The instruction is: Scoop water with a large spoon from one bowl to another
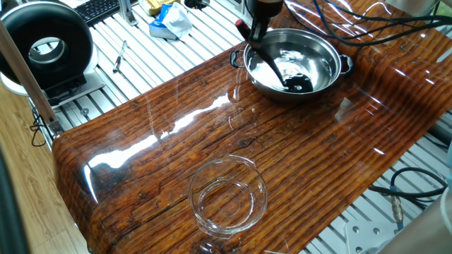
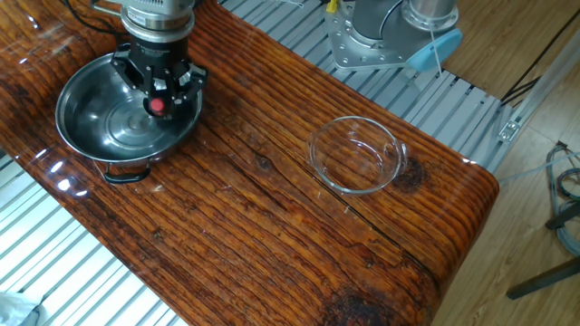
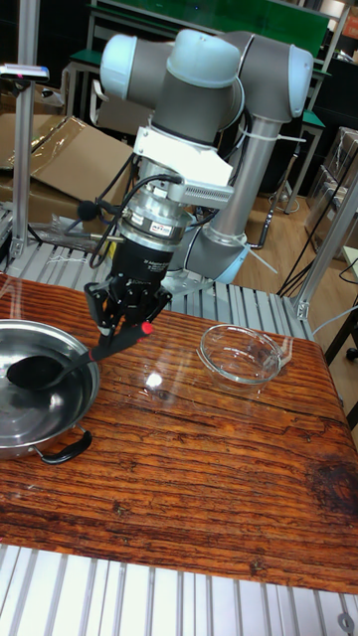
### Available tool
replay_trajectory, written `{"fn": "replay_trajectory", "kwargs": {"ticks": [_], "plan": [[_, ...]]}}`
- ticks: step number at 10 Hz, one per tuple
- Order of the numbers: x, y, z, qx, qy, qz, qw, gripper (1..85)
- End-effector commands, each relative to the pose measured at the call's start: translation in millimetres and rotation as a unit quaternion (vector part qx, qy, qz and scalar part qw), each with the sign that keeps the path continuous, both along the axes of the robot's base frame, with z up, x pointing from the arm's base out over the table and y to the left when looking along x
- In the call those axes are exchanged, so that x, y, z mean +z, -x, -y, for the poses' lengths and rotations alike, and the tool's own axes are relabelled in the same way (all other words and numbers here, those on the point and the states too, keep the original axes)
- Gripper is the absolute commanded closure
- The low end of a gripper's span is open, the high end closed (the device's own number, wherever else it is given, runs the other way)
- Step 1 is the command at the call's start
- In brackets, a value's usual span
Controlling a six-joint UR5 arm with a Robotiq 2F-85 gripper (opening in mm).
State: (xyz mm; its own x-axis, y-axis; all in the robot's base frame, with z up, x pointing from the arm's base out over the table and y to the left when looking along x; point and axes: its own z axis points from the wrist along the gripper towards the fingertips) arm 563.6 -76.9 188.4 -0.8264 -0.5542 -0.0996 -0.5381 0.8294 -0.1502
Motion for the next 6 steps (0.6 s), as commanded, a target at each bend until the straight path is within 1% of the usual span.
{"fn": "replay_trajectory", "kwargs": {"ticks": [1, 2, 6], "plan": [[1.6, -7.2, -2.8, 0.012, -0.005, 0.012, 0.9998, 84.7], [1.8, -8.7, -4.3, 0.015, -0.008, 0.015, 0.9997, 84.7], [2.9, -13.4, -4.0, 0.015, -0.007, 0.024, 0.9996, 84.7]]}}
